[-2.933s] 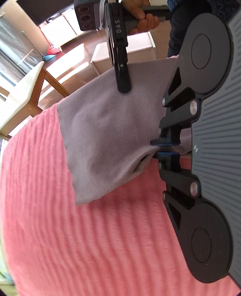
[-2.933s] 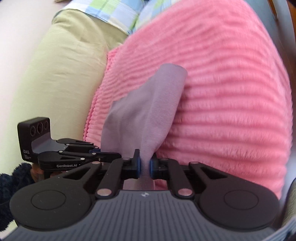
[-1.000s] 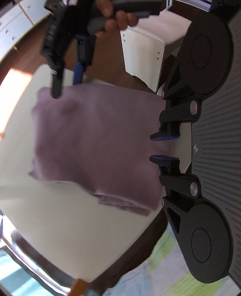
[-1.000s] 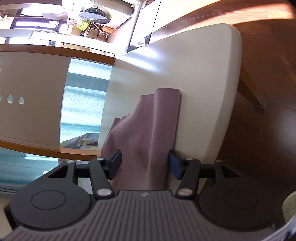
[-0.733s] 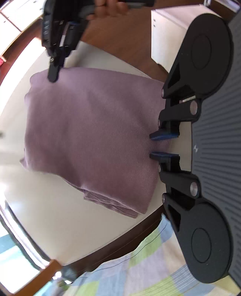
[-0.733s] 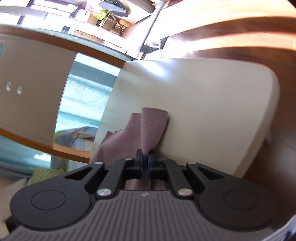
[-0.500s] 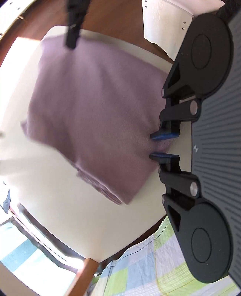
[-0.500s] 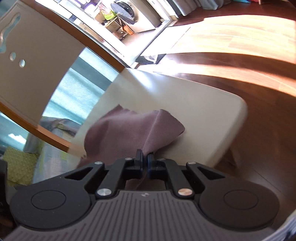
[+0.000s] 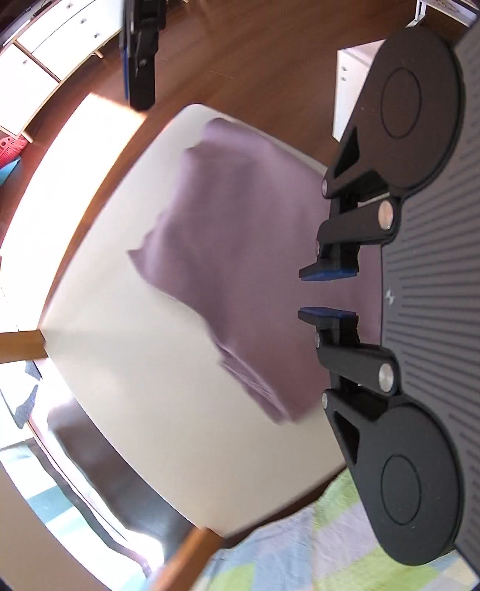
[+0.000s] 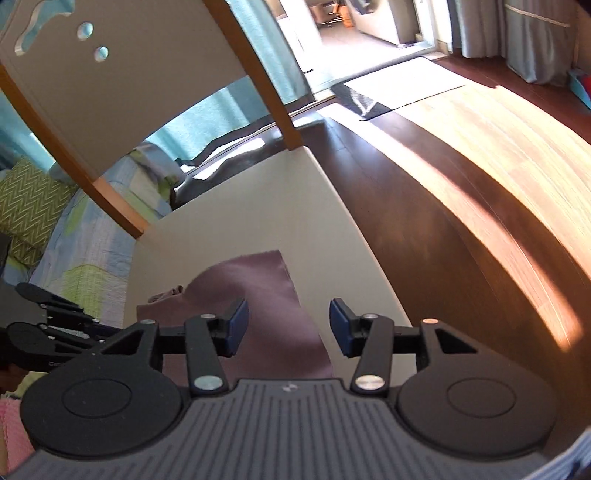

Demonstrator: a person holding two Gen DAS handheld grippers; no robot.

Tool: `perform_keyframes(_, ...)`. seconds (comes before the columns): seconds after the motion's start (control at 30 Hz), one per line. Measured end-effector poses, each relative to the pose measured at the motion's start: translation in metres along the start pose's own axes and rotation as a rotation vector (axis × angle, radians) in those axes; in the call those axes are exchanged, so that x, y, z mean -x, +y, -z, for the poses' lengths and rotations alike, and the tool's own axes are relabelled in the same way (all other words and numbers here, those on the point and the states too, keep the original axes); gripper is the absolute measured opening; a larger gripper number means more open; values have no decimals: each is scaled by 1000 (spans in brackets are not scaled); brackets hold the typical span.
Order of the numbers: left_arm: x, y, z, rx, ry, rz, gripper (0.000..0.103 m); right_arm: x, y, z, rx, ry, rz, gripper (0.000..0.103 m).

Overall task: Fold clothes
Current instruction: 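Grasp an edge of the lavender top with the right gripper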

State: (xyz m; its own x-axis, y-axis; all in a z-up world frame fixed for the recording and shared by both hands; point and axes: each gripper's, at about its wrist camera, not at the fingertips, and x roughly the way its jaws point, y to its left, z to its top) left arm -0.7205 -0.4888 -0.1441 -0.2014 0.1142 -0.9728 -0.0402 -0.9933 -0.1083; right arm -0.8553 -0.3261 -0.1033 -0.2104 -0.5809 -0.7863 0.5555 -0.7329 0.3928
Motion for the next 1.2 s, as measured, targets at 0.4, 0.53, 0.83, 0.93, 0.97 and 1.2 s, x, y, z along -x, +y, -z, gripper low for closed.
perform_keyframes(0.4, -57, -25, 19, -63, -74, -245, 21, -138, 20, -102, 565, 290, -297, 35)
perform_keyframes(0.53, -53, -27, 35, -86, -100, -290, 21, -177, 47, -118, 750, 406, -356, 35)
perform_keyframes(0.83, -42, -30, -11, 19, -69, -239, 21, -151, 77, -92, 1071, 662, -584, 27)
perform_keyframes(0.93, -45, -32, -21, 16, -65, -235, 23, -159, 78, -109, 1077, 633, -594, 27)
perform_keyframes(0.97, -45, -32, -22, 18, -63, -232, 23, -165, 77, -120, 1056, 624, -603, 27)
perform_keyframes(1.2, -47, -30, -34, 31, -58, -229, 23, -192, 83, -119, 1183, 783, -675, 27)
